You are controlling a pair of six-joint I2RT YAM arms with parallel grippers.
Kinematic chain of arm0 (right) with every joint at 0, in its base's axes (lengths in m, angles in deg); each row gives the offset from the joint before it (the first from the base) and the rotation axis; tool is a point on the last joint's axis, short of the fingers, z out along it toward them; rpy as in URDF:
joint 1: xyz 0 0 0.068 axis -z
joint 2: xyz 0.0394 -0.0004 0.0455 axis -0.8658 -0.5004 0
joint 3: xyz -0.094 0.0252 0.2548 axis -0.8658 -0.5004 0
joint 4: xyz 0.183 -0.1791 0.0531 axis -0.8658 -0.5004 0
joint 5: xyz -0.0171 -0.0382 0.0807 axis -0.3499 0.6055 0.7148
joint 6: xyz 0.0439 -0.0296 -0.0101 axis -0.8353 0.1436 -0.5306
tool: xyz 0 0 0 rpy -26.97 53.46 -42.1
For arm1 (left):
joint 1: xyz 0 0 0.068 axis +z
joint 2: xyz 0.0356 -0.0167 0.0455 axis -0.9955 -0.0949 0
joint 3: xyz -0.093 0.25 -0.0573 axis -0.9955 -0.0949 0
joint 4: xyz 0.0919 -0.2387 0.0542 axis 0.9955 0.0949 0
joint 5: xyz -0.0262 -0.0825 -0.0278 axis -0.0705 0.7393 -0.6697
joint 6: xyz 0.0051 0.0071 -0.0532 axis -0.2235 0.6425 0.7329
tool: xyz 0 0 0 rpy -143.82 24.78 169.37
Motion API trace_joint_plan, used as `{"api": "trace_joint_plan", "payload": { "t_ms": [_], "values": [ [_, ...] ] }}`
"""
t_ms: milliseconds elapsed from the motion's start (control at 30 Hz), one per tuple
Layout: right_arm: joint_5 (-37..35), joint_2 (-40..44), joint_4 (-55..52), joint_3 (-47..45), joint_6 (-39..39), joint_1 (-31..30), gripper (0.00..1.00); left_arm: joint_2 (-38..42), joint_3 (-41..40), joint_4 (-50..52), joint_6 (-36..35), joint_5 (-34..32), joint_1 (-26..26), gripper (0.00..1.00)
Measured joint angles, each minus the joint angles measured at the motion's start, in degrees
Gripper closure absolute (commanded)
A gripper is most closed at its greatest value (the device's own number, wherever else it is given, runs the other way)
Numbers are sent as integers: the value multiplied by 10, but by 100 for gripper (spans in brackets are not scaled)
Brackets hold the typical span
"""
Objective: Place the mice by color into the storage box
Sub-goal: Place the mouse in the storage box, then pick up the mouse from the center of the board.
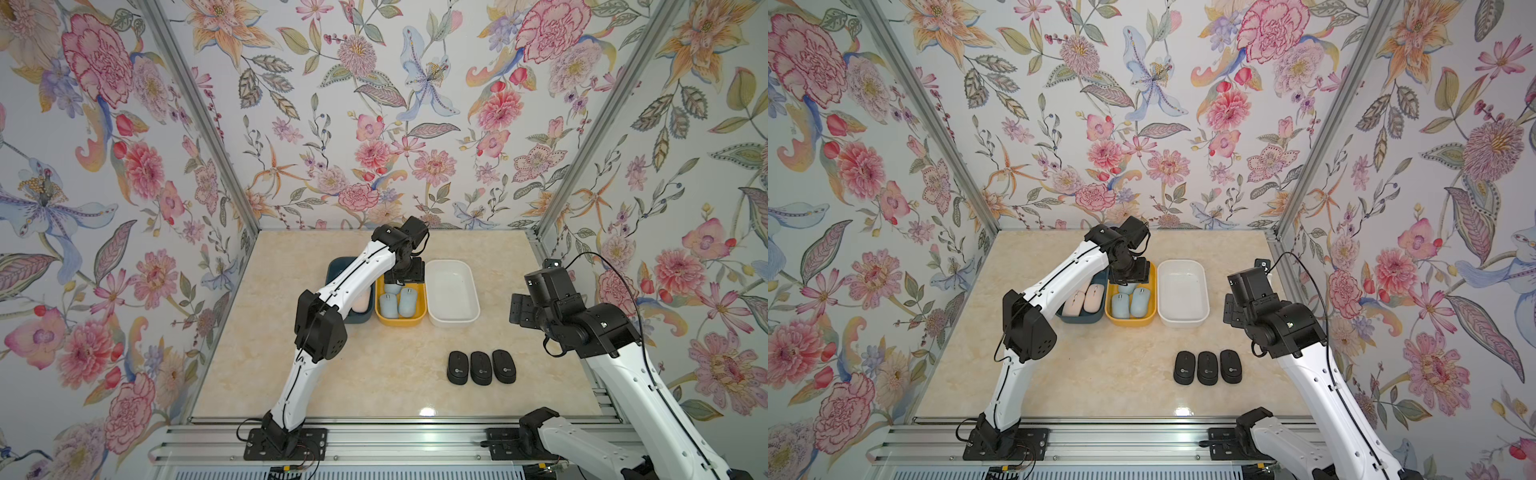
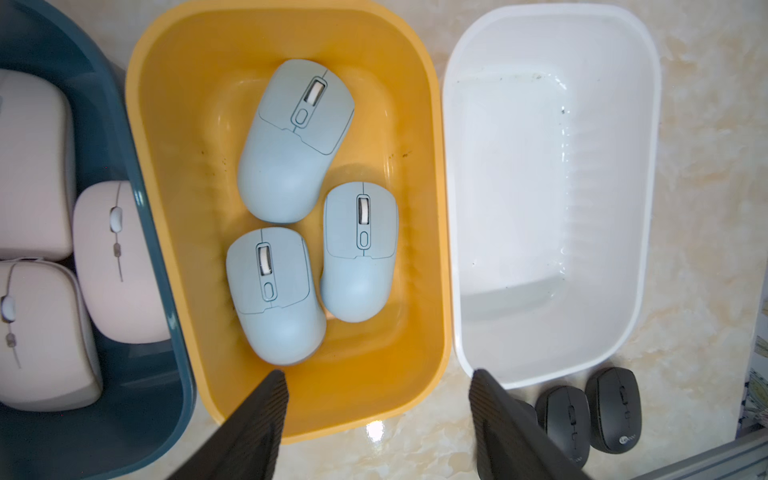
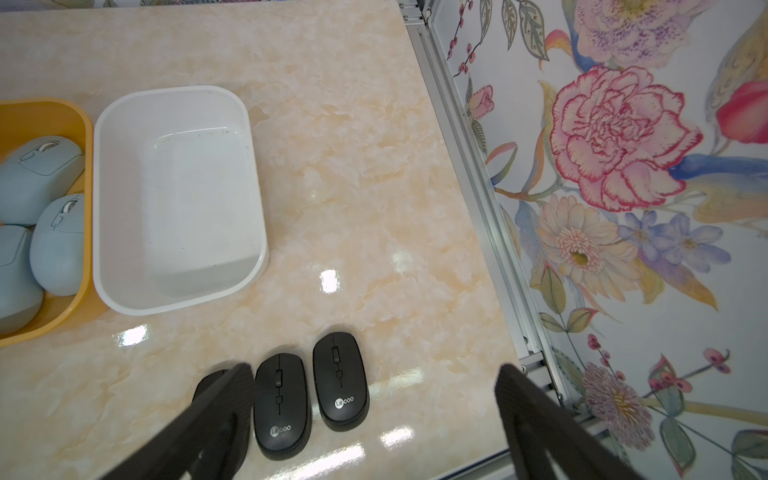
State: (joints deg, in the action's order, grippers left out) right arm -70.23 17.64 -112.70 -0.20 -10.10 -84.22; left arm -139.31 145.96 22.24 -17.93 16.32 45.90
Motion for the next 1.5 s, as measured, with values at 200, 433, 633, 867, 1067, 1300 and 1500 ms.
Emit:
{"api": "trace_joint_plan", "payload": {
  "t_ms": [200, 433, 633, 867, 1067, 1300, 1500],
  "values": [
    [12, 6, -17, -4, -3, -10, 9, 99, -87, -2, 4, -24, -18, 28],
    [31, 13, -48, -38, -30, -36, 13, 175, -279, -29, 22, -59, -84, 28],
    [40, 10, -79, -81, -79, -90, 13, 298, -489, -104, 75, -43, -101, 27],
    [64, -4, -102, -112, -149, -173, 12, 411, -573, -145, 125, -45, -101, 26],
    [93, -14, -101, -175, -222, -208, 12, 458, -610, -161, 153, -54, -107, 26],
    [126, -17, -88, -243, -253, -178, 13, 495, -653, -167, 170, -63, -109, 26],
    [163, -23, -61, -261, -222, -89, 15, 506, -676, -167, 178, -67, -109, 26]
  ]
}}
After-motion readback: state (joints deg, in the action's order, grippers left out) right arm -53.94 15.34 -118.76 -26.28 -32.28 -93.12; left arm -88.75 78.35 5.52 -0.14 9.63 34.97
